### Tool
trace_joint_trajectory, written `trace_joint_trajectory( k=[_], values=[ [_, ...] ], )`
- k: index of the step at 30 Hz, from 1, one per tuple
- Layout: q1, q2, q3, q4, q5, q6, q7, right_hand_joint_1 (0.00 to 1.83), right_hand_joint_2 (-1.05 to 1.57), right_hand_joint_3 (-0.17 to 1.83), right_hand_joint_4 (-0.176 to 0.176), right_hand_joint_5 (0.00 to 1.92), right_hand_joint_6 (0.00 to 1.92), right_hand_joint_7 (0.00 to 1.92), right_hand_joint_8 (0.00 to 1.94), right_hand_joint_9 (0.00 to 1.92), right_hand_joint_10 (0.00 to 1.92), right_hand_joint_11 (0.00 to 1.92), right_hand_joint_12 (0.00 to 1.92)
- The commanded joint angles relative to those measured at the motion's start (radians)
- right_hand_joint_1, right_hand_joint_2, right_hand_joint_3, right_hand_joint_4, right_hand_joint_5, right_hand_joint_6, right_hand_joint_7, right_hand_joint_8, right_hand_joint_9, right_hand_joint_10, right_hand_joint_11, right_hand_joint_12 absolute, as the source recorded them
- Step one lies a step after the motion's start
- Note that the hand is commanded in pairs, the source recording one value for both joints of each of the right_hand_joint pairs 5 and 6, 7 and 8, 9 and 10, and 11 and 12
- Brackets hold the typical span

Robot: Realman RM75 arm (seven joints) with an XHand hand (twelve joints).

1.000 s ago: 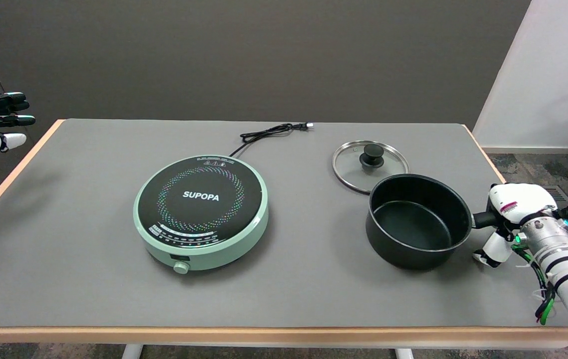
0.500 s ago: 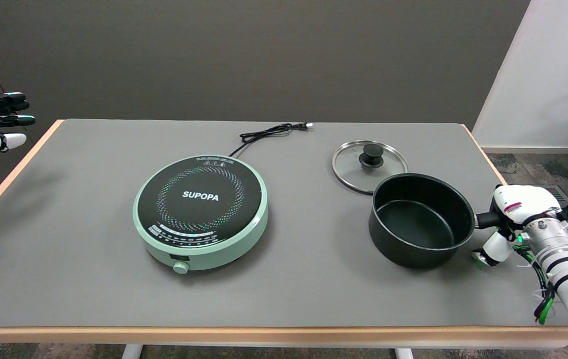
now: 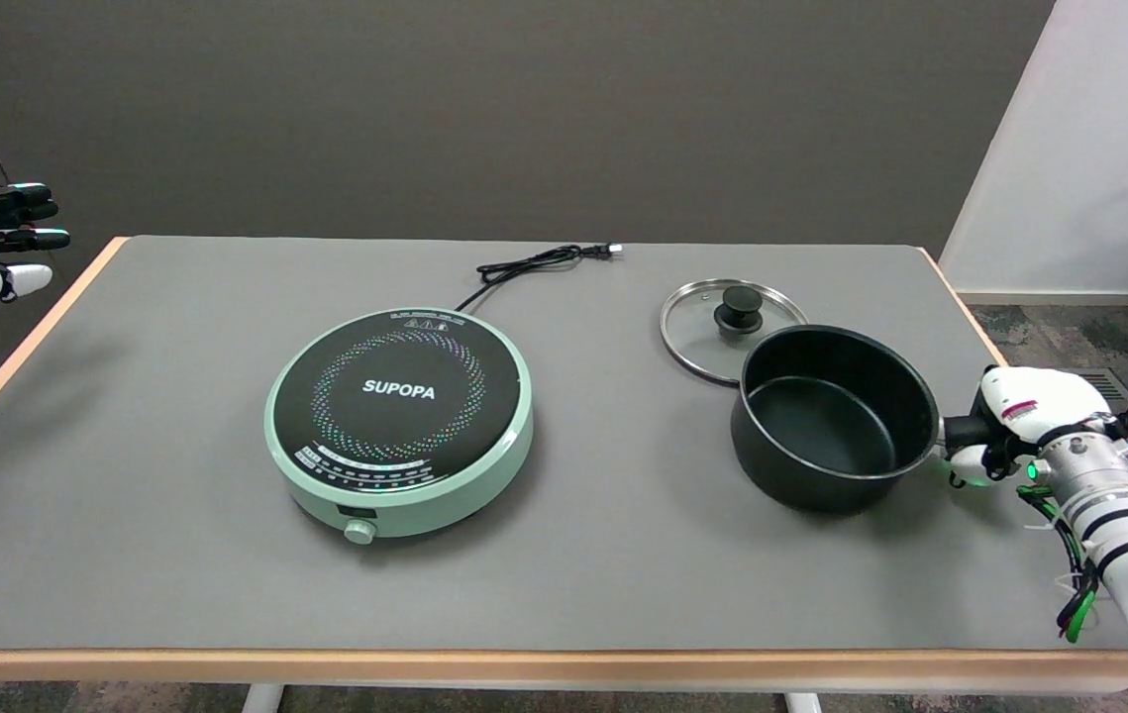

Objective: Pick up the soup pot.

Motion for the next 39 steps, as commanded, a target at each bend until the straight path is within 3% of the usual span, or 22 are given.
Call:
trace_joint_trajectory(
  k=[1,18,24,32,39],
  values=[
    [0.005,0.008,-0.011,0.042,-0.010,0.000,0.055,0.95,1.36,0.73,-0.040,1.92,1.92,1.92,1.92,1.92,1.92,1.92,1.92],
    [0.036,0.030,-0.093,0.129,0.000,-0.077,0.138,0.93,1.43,0.70,-0.047,1.92,1.92,1.92,1.92,1.92,1.92,1.92,1.92],
    [0.117,0.090,-0.163,0.136,0.002,-0.085,0.162,0.95,1.42,0.68,-0.041,1.92,1.92,1.92,1.92,1.92,1.92,1.92,1.92],
    [0.277,0.211,-0.338,0.067,0.143,-0.071,0.162,0.95,1.42,0.68,-0.041,1.92,1.92,1.92,1.92,1.92,1.92,1.92,1.92],
    [0.408,0.276,-0.502,0.031,0.166,0.000,0.162,0.96,1.39,0.69,-0.037,1.92,1.92,1.92,1.92,1.92,1.92,1.92,1.92]
  ],
)
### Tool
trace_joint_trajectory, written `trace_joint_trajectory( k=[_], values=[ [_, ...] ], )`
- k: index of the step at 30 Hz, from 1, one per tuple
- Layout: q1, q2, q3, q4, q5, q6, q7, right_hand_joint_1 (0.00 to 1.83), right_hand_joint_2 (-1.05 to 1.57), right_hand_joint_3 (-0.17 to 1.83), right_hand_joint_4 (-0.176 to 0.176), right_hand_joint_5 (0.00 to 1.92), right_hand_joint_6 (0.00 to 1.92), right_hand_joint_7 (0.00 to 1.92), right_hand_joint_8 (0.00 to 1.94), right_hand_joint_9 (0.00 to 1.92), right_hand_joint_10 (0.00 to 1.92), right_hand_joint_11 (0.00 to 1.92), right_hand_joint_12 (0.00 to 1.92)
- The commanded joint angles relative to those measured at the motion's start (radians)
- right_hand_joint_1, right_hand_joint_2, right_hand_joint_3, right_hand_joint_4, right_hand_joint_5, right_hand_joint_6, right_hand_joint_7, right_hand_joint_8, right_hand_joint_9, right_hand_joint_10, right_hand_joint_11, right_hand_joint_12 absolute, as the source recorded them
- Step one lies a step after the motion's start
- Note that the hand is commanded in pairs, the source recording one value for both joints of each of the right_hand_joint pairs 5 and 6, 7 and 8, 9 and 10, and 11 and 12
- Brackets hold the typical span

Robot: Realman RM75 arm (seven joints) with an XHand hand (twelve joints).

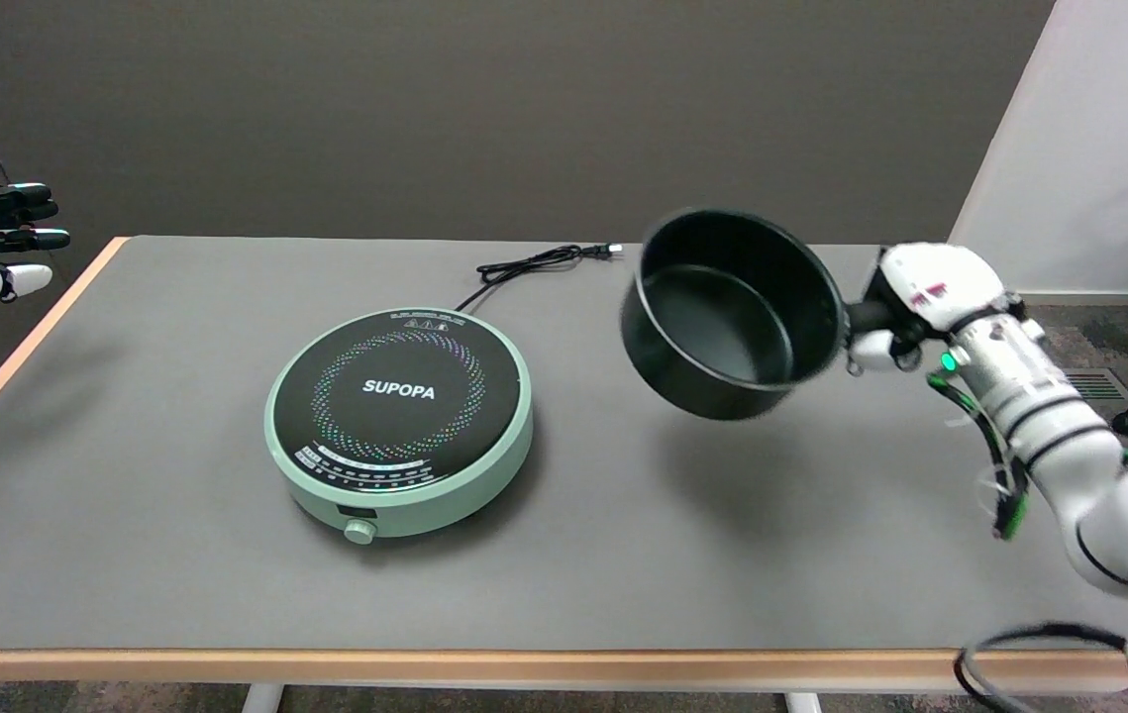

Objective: Pick up the soup pot.

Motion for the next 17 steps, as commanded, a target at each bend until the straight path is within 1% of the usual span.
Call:
trace_joint_trajectory(
  k=[1,4,10,13,17],
  values=[
    [0.274,0.175,-0.340,-0.067,0.118,0.111,0.023,0.97,1.38,0.69,-0.036,1.92,1.92,1.92,1.92,1.92,1.92,1.92,1.92],
    [0.285,0.181,-0.411,-0.054,0.120,0.223,0.034,1.01,1.31,0.74,-0.032,1.92,1.92,1.92,1.92,1.92,1.92,1.92,1.92],
    [0.331,0.149,-0.520,-0.060,0.129,0.328,0.035,1.04,1.24,0.81,-0.038,1.92,1.92,1.92,1.92,1.92,1.92,1.92,1.92],
    [0.404,0.114,-0.559,-0.119,0.129,0.337,0.027,1.05,1.23,0.81,-0.041,1.92,1.92,1.92,1.92,1.92,1.92,1.92,1.92],
    [0.526,0.055,-0.632,-0.254,0.118,0.345,0.022,1.06,1.22,0.82,-0.044,1.92,1.92,1.92,1.92,1.92,1.92,1.92,1.92]
  ],
)
